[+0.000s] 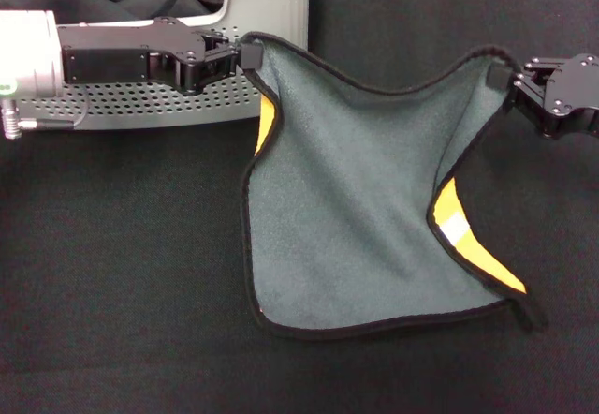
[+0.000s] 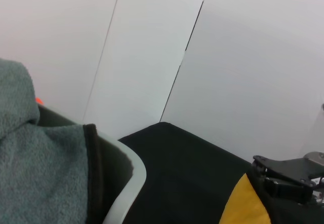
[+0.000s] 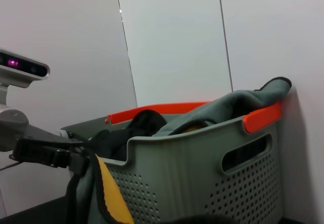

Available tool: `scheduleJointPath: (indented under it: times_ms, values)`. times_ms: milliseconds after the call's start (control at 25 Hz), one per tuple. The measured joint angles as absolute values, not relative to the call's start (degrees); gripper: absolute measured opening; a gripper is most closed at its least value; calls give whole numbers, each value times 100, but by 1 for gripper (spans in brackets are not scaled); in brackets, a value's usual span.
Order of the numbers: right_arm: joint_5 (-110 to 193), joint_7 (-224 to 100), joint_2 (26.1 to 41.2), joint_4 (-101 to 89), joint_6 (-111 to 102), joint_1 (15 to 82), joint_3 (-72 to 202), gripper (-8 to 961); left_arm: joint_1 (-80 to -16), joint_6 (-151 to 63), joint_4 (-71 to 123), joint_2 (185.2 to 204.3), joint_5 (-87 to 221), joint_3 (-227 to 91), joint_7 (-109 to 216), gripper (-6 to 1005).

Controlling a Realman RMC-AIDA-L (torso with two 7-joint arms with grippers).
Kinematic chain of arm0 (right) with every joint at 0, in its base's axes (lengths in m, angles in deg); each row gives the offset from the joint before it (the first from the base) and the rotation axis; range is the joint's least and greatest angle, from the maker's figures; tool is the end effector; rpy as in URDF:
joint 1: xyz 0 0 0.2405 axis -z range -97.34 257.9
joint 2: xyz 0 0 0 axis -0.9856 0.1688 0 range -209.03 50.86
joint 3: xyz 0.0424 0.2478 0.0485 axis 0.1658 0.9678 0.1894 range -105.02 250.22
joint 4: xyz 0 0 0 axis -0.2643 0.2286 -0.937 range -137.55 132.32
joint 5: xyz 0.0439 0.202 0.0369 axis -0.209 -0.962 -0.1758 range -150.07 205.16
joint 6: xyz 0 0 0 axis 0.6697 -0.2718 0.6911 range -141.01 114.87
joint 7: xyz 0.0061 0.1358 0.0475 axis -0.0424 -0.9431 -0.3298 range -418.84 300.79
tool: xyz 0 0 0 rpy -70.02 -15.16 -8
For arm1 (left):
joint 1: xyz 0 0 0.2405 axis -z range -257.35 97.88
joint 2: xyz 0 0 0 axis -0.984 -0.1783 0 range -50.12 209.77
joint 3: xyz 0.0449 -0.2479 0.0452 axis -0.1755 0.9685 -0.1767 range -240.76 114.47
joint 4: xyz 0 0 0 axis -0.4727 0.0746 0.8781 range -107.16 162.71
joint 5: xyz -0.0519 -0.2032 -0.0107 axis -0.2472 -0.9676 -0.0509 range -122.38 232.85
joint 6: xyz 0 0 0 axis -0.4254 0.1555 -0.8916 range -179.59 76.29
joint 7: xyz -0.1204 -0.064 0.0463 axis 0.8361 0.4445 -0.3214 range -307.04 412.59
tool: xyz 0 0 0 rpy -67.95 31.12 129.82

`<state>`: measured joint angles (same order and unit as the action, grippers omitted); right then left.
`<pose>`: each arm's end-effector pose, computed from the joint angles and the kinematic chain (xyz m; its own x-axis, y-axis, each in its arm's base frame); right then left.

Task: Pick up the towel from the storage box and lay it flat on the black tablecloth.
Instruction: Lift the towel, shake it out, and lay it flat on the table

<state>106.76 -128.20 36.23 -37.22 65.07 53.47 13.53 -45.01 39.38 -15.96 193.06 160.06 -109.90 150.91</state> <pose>0.2461 0.3557 0.0191 0.7089 -0.1296 -0.6933 -0.4584 -0.8317 -0.3132 -0.2160 0.3692 0.0507 0.7344 0.4033 0.5459 0.5136 -0.8560 -0.0585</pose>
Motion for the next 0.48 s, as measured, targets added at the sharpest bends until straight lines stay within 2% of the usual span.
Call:
scheduleJointPath:
  times_ms: [480]
  values:
    - [10677,-12832,3614,-3603,6517,5312,1356,36,-4502,3984,-1599,19327,15987,-10994,15071,26]
